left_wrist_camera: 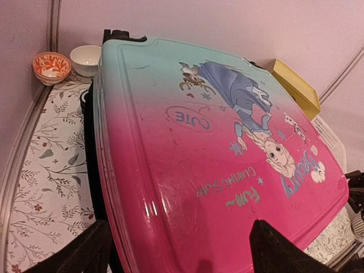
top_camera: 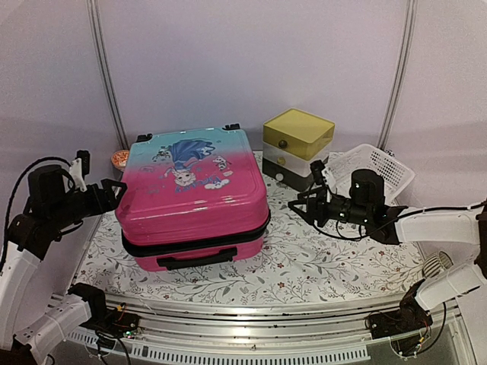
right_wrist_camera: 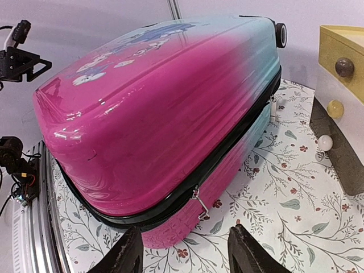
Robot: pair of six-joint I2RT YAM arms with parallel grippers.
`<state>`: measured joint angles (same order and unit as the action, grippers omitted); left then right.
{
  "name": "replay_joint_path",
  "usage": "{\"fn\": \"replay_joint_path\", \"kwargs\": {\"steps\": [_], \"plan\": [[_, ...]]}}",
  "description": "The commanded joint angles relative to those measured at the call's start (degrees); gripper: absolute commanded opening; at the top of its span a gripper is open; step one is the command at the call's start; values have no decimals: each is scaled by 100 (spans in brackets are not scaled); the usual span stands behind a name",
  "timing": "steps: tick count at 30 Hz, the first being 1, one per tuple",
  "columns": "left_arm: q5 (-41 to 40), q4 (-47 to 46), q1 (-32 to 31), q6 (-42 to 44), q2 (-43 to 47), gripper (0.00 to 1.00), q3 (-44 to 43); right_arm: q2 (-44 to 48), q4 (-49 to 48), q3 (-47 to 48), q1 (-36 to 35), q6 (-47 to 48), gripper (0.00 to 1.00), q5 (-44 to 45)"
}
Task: Open, take out, and arrange the luggage
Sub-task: Unzip the zipper of the luggage, then rotate the luggage at the center of the board.
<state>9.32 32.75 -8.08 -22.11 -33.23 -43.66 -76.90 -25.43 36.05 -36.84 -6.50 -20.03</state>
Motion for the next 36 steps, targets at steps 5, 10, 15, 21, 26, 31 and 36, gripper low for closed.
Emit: {"fn": "replay_joint_path", "kwargs": {"steps": [5,10,15,21,26,31,36], "plan": [[-596,215,-11,-506,-89,98,-49,499,-128,-160,14,-352,76,459],[-920,282,41,-819,-210,98,-13,623,-63,-141,12,-940,99,1180],[-1019,285,86,-1097,-403,98,71,375,947,518,19,-1616,99,1663],[-696,72,98,-1263,-588,98,280,234,836,519,18,-1464,99,1182],[486,-528,102,-956,-490,97,595,7,782,681,12,-1364,99,225],[1027,-760,98,-909,-480,97,726,-359,602,868,10,-1574,99,-394],[1235,-780,96,-907,-522,96,726,-780,468,1227,-144,-1843,99,-827]]}}
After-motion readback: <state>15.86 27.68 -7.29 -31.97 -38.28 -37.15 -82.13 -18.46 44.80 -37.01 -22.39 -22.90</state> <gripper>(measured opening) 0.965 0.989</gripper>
